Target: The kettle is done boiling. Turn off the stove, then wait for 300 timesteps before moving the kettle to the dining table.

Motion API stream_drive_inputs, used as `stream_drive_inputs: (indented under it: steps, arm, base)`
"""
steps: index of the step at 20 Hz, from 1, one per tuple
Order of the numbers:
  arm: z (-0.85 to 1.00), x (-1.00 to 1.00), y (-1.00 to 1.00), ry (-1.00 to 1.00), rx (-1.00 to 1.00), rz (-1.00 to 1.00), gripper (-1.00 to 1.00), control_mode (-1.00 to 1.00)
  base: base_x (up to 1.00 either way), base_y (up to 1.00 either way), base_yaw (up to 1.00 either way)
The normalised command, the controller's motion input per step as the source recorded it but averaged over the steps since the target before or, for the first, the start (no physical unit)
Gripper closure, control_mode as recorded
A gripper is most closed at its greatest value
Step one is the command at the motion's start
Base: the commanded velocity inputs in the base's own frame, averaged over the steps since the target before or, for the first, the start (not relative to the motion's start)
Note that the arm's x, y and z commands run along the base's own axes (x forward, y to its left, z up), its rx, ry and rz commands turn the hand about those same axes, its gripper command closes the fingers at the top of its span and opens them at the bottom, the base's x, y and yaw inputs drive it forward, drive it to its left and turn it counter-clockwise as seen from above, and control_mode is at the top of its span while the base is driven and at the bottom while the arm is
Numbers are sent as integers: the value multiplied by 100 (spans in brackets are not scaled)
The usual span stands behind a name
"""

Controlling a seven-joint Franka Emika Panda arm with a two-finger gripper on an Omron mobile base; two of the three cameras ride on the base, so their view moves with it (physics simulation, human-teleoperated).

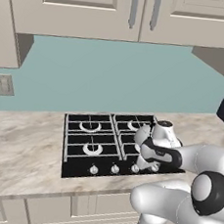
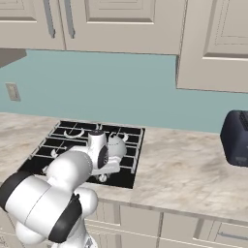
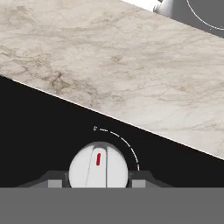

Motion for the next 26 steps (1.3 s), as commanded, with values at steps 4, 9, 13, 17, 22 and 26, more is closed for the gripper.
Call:
stream_drive_inputs:
  steps: [4,9,13,17,22,26]
  arm:
    - [-18,-42,-5,0,0,-31,100,-100]
    - [-13,-39,-6,-1,2,-31,100,-100]
    - [-18,-46,-6,-2,2,-33,100,-100]
    - [-15,-45,-4,-1,2,-33,100,-100]
    - [-12,-46,0,0,3,-34,100,-100]
    - [-7,-46,0,0,2,-34,100,-100]
  base:
    - [0,0,0]
    - [0,0,0]
    - [0,0,0]
    - [0,0,0]
    - [0,0,0]
    - [0,0,0]
